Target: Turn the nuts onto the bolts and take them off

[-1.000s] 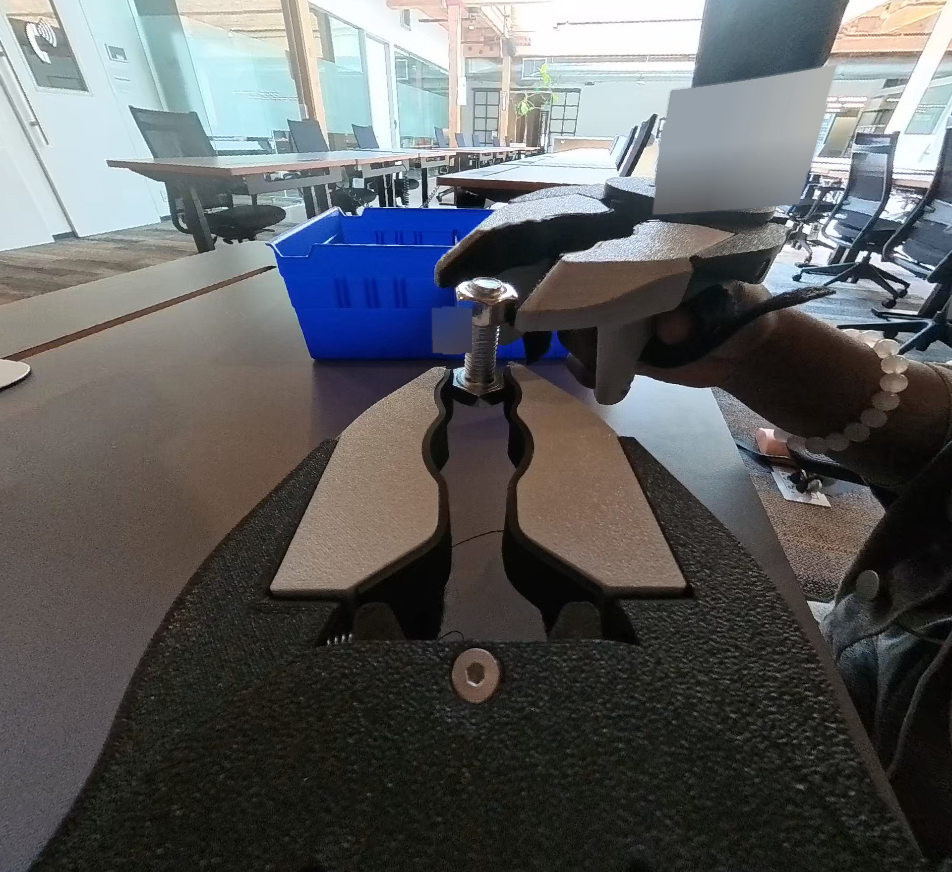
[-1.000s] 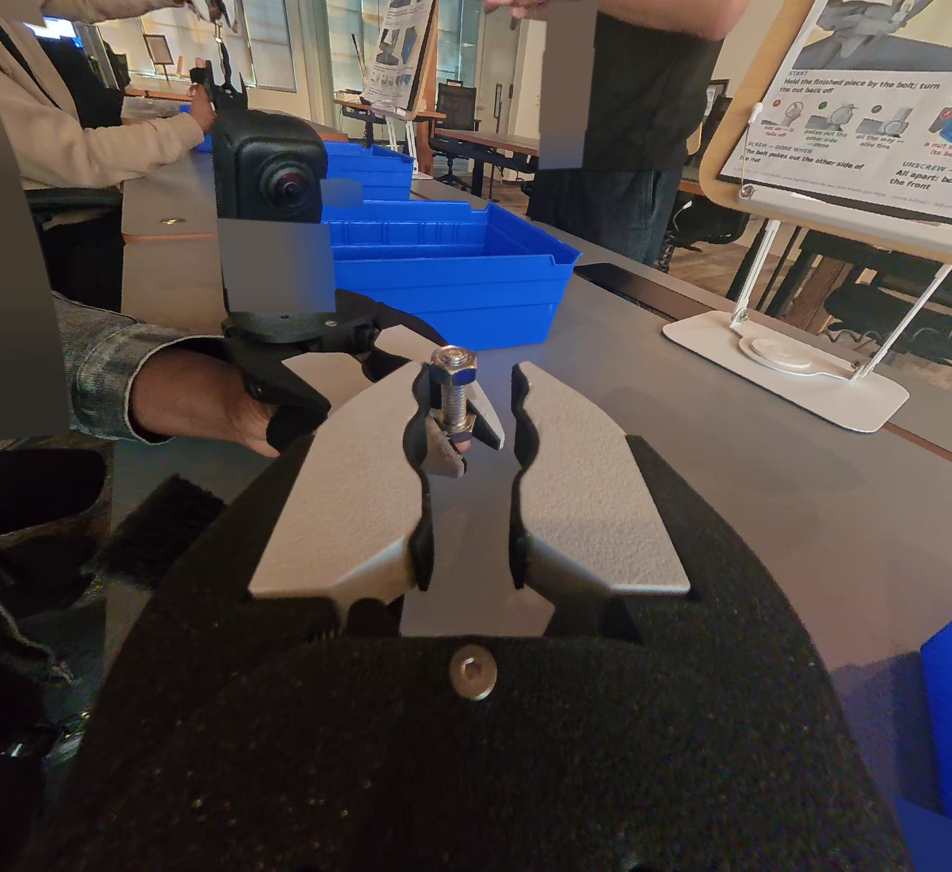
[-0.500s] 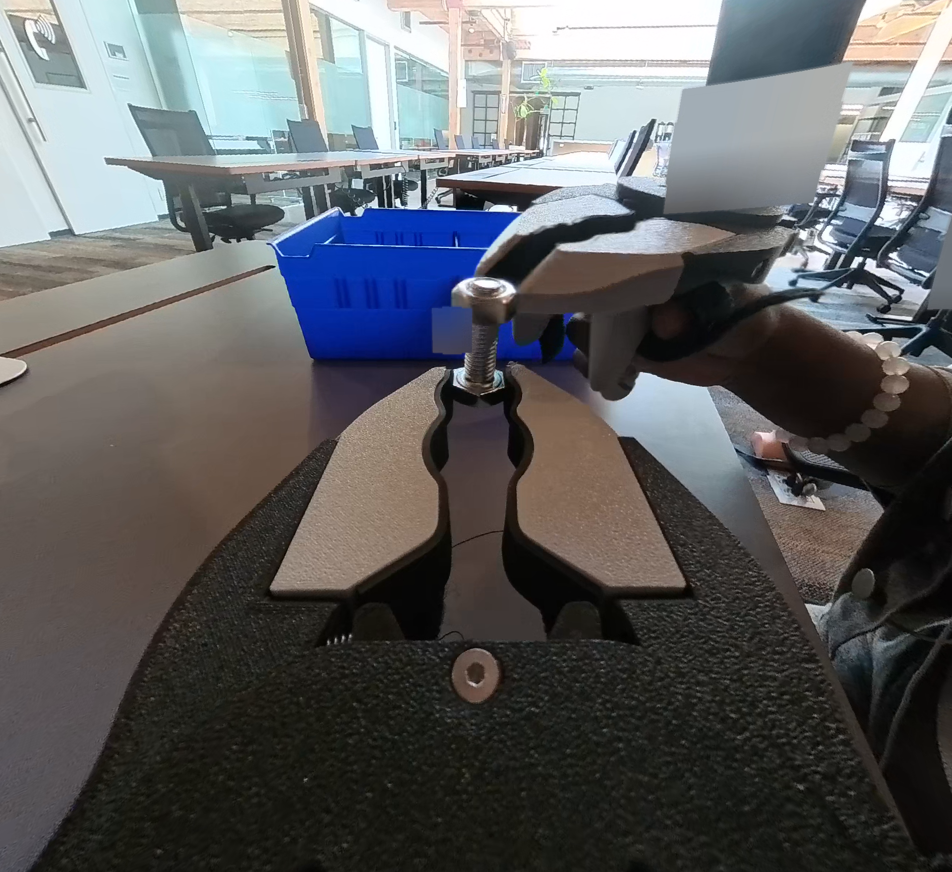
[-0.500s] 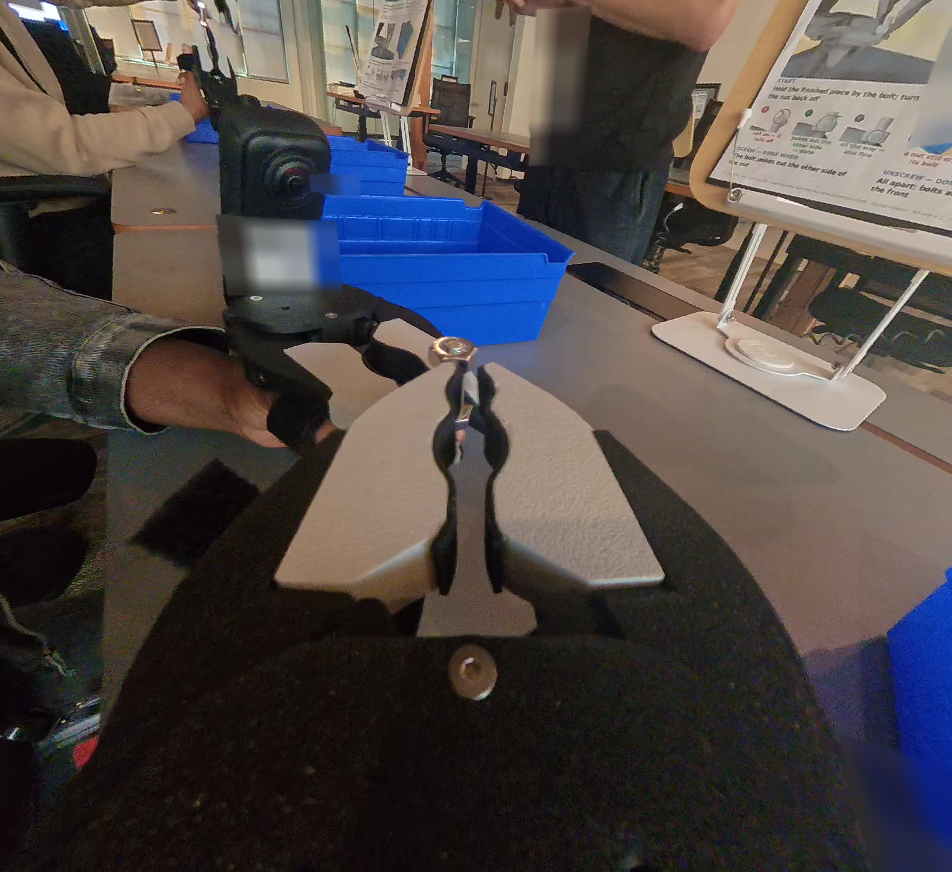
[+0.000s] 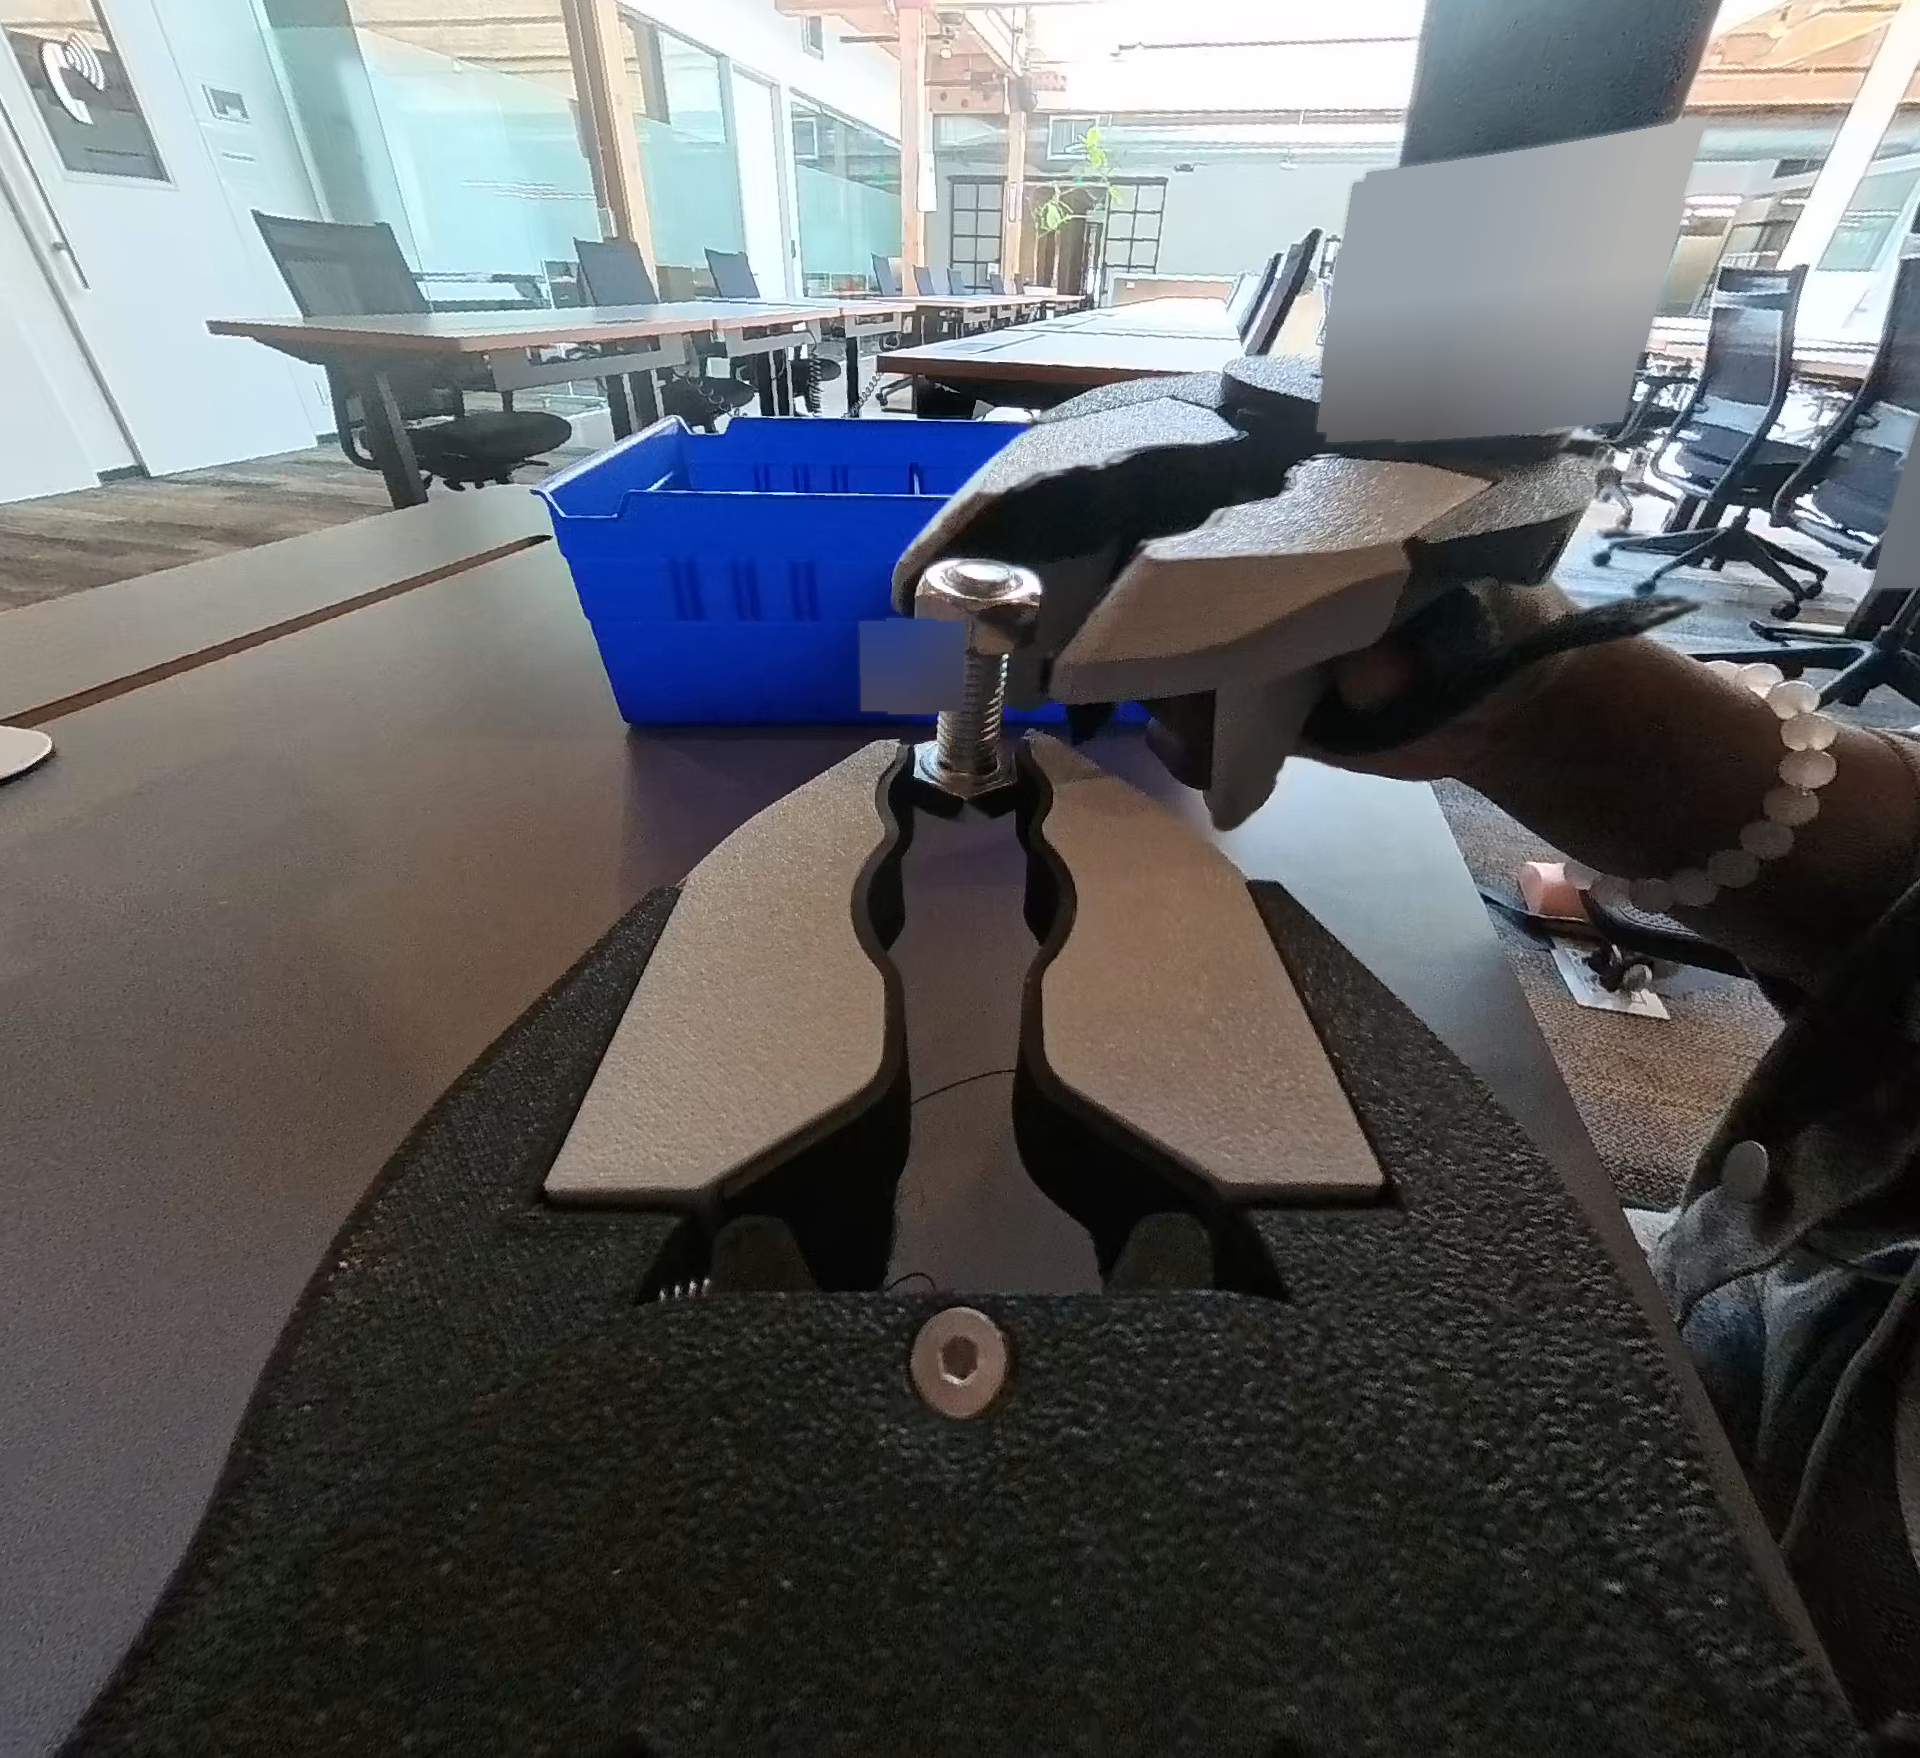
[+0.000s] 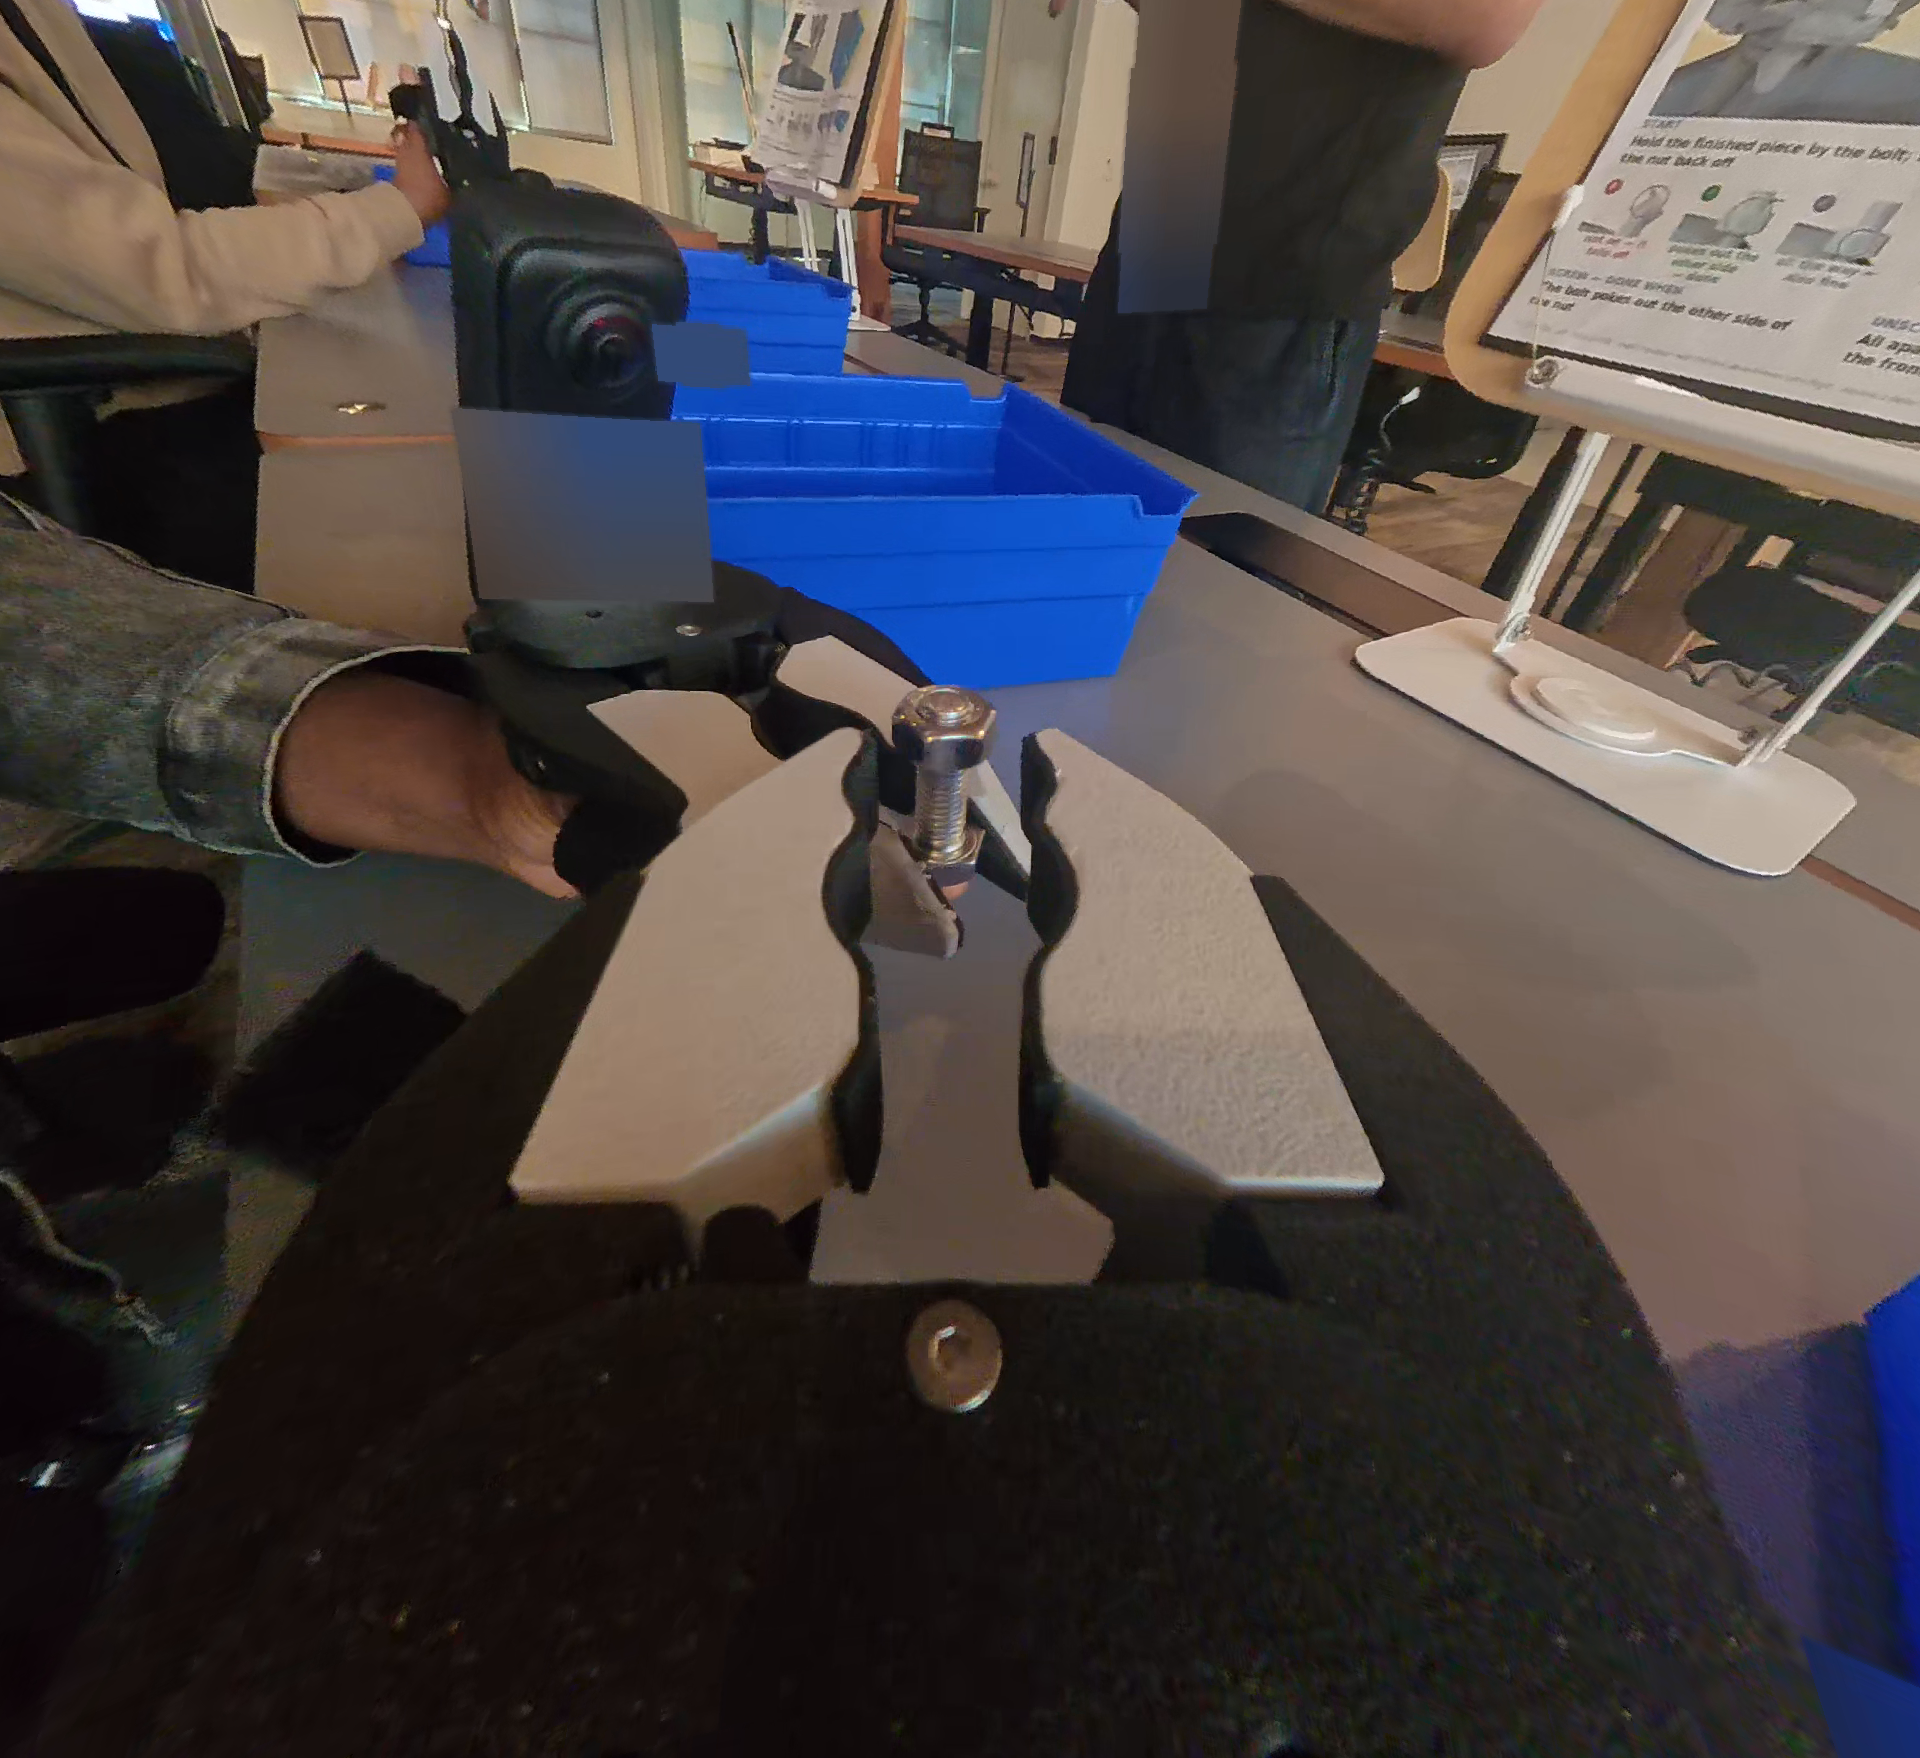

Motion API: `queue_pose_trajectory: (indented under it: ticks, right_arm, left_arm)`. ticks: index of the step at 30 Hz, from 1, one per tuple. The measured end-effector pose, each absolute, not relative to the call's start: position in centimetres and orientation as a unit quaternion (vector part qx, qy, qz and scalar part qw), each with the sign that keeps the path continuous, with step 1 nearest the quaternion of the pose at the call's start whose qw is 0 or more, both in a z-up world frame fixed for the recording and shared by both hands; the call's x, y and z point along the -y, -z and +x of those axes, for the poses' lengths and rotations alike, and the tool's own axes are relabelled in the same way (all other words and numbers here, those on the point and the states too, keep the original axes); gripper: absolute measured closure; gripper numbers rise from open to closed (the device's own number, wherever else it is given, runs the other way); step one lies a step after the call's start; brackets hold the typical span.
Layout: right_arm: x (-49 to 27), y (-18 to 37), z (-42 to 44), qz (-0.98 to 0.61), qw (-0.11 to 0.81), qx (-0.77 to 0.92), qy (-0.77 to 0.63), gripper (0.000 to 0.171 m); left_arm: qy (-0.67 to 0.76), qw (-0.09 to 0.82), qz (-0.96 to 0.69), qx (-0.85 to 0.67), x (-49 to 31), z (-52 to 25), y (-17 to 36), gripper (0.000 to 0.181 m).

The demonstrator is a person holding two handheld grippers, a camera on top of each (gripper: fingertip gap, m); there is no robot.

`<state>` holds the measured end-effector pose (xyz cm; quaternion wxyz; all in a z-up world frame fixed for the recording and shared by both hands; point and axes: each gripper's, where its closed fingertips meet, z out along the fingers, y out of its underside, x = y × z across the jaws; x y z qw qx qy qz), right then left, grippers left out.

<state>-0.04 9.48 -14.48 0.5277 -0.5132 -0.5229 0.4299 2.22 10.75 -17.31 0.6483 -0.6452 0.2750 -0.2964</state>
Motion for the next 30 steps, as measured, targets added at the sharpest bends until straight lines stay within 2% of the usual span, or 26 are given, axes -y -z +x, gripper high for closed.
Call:
queue_pose_trajectory:
  ticks: [4,24,27,30]
  right_arm:
    - [-9.4,14.4,-0.1,-0.508,0.533,0.529,-0.423,0.154]
    - [-9.8,14.4,0.8,-0.512,0.535,0.527,-0.417,0.157]
    - [-10.8,14.2,1.3,-0.523,0.549,0.507,-0.410,0.171]
    - [-10.6,13.8,1.4,-0.515,0.549,0.502,-0.425,0.169]
  left_arm:
    - [0.297,0.648,-0.645,-0.275,-10.7,2.3,17.3,0.163]
    - [0.298,0.648,-0.645,-0.275,-10.5,2.3,17.3,0.163]
    - [0.296,0.648,-0.645,-0.278,-10.4,2.3,17.3,0.163]
    - [0.296,0.648,-0.645,-0.276,-10.5,2.4,17.3,0.163]
